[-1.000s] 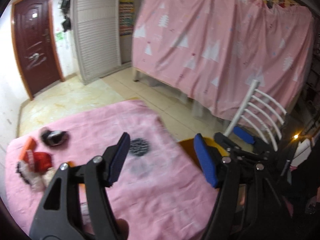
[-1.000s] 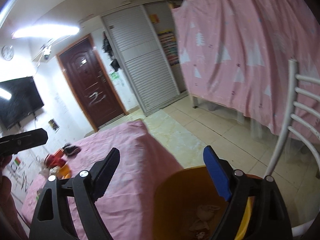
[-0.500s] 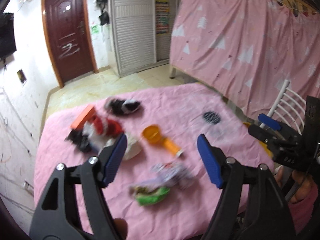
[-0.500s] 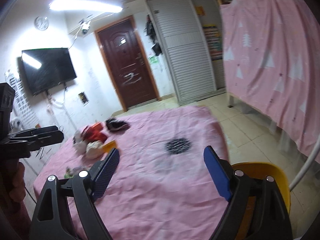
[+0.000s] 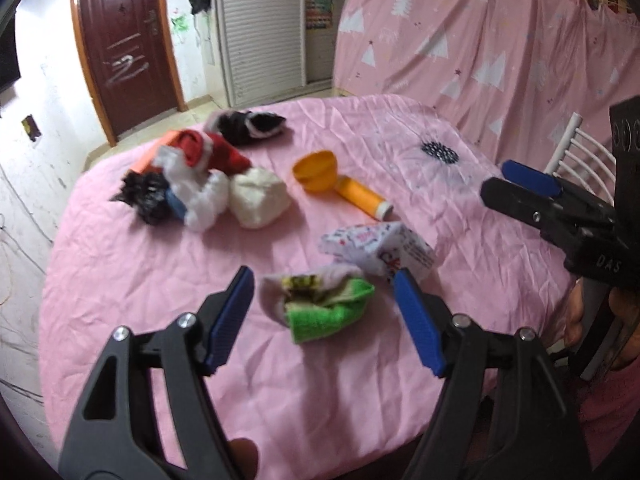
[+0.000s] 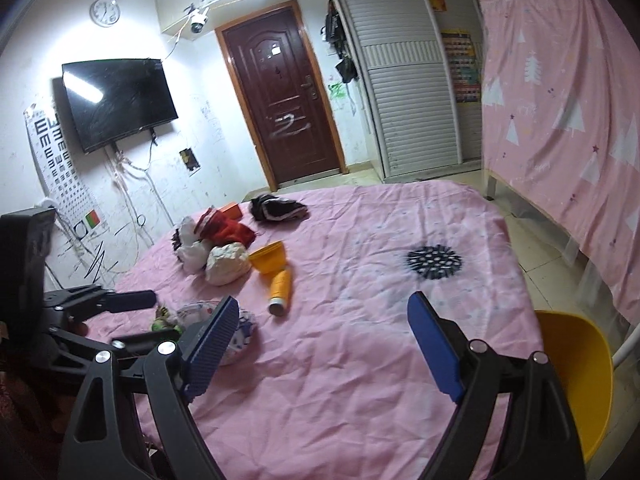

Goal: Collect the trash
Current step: 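Grasp the green cloth item with the left tool while the right tool approaches the Hello Kitty bag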

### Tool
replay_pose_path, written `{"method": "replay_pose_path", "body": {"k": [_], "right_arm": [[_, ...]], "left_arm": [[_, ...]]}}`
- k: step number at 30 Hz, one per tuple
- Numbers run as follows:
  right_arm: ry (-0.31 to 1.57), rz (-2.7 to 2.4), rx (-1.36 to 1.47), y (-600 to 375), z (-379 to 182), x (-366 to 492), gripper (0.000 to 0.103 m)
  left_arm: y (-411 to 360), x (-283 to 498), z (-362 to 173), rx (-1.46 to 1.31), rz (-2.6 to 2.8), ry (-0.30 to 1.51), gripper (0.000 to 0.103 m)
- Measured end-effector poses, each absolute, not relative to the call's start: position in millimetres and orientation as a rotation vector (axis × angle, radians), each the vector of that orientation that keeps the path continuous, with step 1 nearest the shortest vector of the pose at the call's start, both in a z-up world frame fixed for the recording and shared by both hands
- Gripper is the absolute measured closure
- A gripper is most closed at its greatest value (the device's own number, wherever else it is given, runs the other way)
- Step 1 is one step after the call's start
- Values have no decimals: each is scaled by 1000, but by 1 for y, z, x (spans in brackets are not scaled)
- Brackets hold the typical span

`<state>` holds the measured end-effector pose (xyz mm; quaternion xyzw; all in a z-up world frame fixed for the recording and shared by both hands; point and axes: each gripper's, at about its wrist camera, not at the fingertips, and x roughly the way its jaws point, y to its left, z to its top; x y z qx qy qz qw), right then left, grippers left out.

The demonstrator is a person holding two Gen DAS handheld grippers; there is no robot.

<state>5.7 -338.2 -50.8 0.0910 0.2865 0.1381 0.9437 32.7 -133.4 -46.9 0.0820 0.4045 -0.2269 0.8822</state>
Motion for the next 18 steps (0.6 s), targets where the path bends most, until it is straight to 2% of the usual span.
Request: {"method": "replay_pose_path", "body": {"k": [5, 6, 8, 12, 18], "right_arm": [[606, 317, 151, -315, -52, 13, 23], [612, 325, 142, -310, -52, 14, 23], [621, 337, 126, -301, -53, 17, 23], [634, 368, 97, -283, -55, 22, 23], [663, 395, 59, -260, -57, 28, 23]], "left_arm": [[-134, 38, -59, 144, -499, 847, 34], [-132, 39, -60, 141, -494, 840, 46], [-129, 40, -63, 140, -476, 838, 61], [-117, 43, -62, 95, -476, 827, 81], [-102, 43, -57, 73, -444, 806, 84]]}}
